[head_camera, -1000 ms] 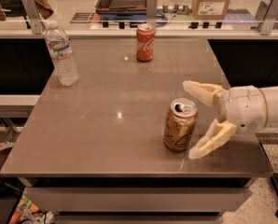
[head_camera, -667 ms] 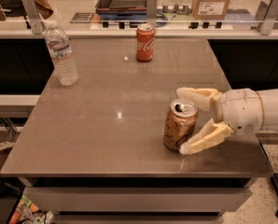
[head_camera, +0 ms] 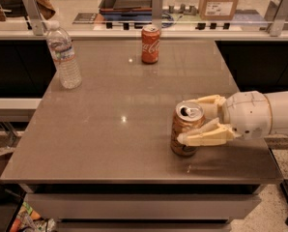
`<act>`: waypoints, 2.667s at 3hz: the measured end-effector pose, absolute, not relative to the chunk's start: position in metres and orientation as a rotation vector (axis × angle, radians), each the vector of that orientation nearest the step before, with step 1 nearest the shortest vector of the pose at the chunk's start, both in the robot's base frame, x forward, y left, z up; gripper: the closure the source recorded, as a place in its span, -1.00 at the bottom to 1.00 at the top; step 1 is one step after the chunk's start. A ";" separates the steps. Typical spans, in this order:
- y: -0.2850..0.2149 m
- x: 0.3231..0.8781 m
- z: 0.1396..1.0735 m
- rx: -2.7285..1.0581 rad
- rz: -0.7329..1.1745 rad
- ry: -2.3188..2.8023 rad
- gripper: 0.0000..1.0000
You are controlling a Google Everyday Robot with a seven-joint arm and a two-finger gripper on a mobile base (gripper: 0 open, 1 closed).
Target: Move orange can near coke can
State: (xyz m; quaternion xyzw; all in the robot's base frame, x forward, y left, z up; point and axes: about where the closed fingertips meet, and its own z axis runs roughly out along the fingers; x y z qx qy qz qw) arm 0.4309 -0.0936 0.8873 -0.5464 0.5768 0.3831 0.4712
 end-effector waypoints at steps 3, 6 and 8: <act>-0.090 0.436 0.892 -1.333 0.946 1.405 1.00; -0.140 0.578 0.936 -1.092 0.825 1.450 1.00; -0.159 0.695 0.945 -1.027 0.734 1.530 1.00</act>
Offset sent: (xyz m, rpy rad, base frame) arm -0.0003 0.0018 0.0006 -0.0007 -0.0009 0.0035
